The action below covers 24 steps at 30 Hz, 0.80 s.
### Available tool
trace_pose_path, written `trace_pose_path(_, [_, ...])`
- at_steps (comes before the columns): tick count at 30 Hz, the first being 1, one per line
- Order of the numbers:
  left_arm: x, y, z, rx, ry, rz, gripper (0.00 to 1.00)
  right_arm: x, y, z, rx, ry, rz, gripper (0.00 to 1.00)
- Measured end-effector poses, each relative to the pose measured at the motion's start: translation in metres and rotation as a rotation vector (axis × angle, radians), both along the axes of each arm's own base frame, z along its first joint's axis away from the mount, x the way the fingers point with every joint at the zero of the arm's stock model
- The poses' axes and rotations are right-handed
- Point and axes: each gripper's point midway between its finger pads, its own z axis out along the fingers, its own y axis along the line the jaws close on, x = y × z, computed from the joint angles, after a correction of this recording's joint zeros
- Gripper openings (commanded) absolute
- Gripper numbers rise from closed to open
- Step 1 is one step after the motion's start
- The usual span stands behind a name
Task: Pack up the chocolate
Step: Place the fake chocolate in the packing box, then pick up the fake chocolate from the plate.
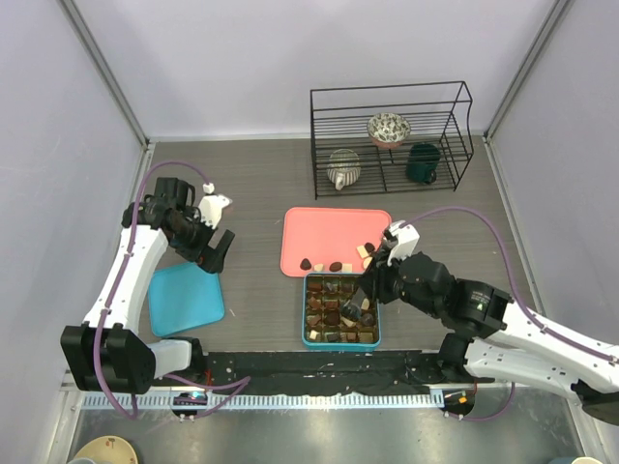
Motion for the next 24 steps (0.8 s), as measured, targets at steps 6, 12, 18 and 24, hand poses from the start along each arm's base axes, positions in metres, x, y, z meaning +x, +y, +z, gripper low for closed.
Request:
trace_pose_path(6, [0.0, 0.0, 0.0, 0.0, 0.001, 0.0, 1.0, 0.021, 0.005, 0.036, -0.022, -0.108, -0.029, 0.28])
trace_pose_path(12, [0.0, 0.0, 0.0, -0.001, 0.001, -0.001, 1.0, 0.065, 0.018, 0.066, -0.106, -0.262, -0.094, 0.27])
trace_pose_path(18, [0.0, 0.0, 0.0, 0.0, 0.001, -0.001, 1.0, 0.139, 0.009, 0.048, -0.196, -0.286, -0.219, 0.28])
trace_pose_path(24, [0.0, 0.001, 0.0, 0.004, 0.0, -0.004, 1.0, 0.191, -0.009, 0.009, -0.269, -0.234, -0.296, 0.34])
